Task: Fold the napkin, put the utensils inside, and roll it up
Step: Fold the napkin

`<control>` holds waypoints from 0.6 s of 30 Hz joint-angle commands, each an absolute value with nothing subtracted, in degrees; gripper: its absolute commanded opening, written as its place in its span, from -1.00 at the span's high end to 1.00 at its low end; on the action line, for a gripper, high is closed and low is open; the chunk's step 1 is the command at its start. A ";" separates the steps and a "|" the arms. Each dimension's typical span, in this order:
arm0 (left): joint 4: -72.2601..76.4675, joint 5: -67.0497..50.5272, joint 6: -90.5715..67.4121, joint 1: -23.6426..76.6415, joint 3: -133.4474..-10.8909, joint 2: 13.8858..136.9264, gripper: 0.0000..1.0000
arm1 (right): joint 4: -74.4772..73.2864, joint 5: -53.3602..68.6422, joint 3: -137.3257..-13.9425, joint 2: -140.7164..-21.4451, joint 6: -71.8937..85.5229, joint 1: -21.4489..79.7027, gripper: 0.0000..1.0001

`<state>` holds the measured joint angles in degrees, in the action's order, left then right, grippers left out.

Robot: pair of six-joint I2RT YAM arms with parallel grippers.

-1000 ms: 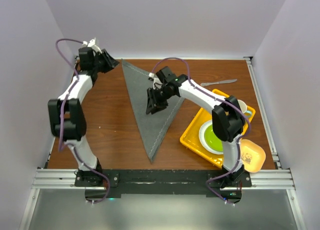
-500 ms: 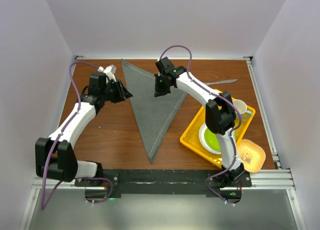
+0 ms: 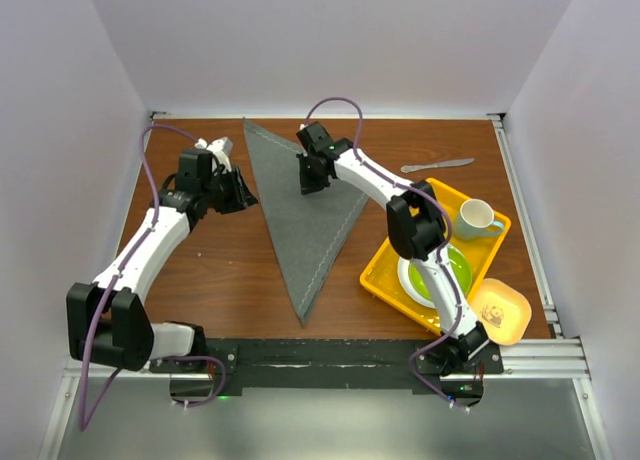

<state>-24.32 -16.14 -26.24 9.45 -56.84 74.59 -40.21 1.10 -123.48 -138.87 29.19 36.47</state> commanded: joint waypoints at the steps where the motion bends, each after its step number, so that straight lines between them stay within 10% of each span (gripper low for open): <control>1: -25.66 -16.17 -22.86 9.49 -57.92 76.64 0.35 | -39.46 0.18 -129.45 -141.76 25.14 38.49 1.00; 18: -17.25 -15.73 -26.10 4.04 -64.86 87.26 0.35 | -39.82 8.78 -117.96 -136.51 17.14 47.99 1.00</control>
